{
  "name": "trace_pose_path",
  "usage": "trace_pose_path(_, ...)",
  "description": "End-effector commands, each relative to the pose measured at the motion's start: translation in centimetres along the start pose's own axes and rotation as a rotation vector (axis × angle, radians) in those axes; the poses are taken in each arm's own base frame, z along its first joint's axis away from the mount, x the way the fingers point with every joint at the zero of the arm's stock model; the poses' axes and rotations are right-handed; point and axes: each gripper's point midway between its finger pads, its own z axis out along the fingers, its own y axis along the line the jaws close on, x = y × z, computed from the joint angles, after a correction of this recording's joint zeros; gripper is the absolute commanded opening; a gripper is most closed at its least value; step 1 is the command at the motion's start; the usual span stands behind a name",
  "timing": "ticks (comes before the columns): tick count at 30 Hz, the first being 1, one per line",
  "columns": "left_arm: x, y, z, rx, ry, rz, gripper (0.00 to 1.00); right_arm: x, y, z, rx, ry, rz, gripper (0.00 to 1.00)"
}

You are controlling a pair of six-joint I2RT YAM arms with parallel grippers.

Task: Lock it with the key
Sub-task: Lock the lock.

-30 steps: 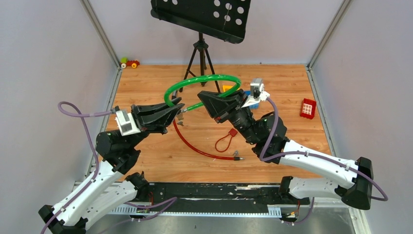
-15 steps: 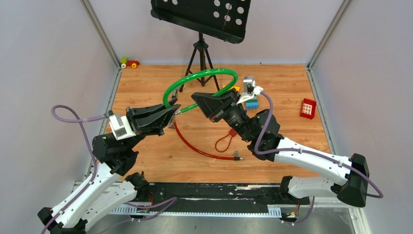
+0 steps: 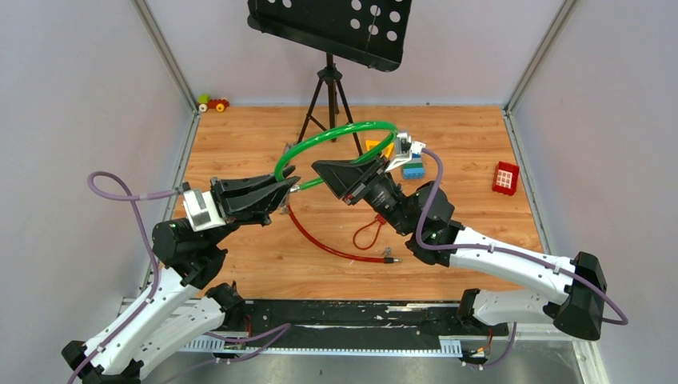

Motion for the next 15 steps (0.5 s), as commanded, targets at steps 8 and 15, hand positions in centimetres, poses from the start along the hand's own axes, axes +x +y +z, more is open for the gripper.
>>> trace_pose_path(8, 3.1, -1.2, -0.2, 0.054, 0.071, -0.066, 0.00, 7.5, 1.2, -1.9, -0.057, 0.296, 0.107, 0.06)
trace_pose_path(15, 5.4, 0.1, -1.1, -0.031, 0.143, -0.091, 0.03, 5.3, 0.0, -1.7, 0.047, 0.247, 0.024, 0.00)
